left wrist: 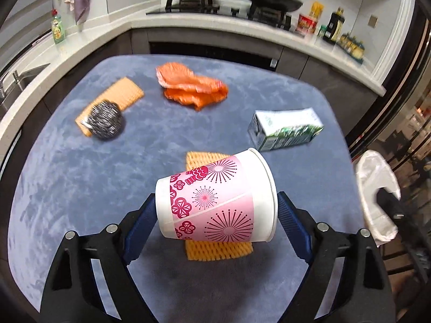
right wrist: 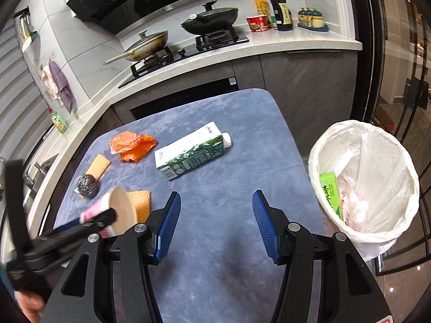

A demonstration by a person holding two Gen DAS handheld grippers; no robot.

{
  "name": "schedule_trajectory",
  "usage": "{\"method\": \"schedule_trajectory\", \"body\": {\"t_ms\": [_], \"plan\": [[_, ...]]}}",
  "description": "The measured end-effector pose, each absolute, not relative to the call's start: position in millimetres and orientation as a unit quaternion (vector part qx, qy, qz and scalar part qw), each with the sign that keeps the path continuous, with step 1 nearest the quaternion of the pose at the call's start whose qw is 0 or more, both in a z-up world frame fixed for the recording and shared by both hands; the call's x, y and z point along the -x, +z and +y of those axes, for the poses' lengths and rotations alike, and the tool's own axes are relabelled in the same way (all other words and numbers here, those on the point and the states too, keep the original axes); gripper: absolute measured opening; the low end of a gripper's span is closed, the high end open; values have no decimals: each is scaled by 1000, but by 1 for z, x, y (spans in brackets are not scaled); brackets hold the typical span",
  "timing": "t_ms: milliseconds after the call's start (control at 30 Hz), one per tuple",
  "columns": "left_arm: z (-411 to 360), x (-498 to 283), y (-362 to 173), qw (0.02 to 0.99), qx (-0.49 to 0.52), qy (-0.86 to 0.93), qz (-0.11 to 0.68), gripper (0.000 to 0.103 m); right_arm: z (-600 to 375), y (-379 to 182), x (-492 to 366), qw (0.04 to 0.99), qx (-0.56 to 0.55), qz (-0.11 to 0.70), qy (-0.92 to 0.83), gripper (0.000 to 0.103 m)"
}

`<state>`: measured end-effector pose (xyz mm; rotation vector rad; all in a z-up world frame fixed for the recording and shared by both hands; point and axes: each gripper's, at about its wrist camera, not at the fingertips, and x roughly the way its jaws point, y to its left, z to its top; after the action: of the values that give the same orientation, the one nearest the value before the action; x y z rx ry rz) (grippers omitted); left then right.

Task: Collect trash
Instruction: 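Grasp the pink paper cup with the left gripper while the right gripper grasps the orange foam mesh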

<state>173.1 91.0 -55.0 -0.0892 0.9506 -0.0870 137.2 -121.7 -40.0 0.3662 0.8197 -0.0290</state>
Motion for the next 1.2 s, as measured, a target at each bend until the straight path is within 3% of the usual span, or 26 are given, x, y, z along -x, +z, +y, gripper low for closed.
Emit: {"method": "schedule_trajectory", "body": {"t_ms": [300,567,1067,1200], "plan": [[161,-158,-20,901,80,3,426,82,-75,-50,-148,892,-175,416,27,54],[210,-143,-29,895,93,28,435,82,-22,-78,-160,876,-164,450,58,54],[233,-124,-46,890,86,24,446,82,39,-125,-175,857,-127,495,65,54],[230,-122,-47,890,86,16,448,82,40,-126,-176,860,-123,491,60,40]]}}
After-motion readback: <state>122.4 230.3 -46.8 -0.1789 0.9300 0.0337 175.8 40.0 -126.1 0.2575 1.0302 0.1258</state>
